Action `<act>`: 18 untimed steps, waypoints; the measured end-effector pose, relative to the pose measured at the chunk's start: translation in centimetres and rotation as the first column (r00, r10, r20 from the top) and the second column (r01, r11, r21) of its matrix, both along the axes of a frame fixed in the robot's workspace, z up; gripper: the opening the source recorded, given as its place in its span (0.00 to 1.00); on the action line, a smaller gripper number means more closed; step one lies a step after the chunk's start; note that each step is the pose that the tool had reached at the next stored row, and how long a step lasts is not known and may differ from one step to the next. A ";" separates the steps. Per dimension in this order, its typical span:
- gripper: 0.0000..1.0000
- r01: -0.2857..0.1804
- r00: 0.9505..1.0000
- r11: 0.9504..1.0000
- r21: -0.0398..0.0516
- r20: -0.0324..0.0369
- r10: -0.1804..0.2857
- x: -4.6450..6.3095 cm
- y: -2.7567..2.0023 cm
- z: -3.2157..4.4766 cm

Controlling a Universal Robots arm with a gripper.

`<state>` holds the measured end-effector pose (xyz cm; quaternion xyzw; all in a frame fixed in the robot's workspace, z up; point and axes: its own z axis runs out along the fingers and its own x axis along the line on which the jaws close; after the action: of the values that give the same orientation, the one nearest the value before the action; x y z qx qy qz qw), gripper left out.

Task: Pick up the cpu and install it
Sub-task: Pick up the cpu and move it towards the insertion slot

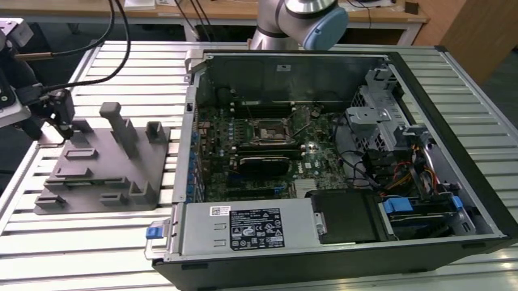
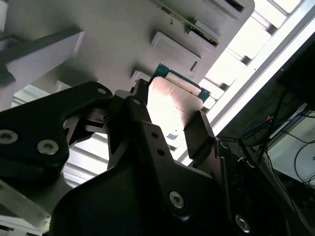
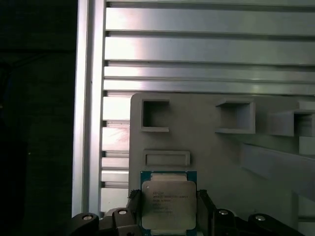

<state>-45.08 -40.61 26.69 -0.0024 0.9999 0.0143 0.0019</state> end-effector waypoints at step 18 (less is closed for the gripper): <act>0.54 0.000 1.000 1.000 0.000 0.000 0.000 0.0 0.13 4.12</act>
<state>-45.07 -40.48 30.81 -0.0024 0.9999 0.0143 0.0019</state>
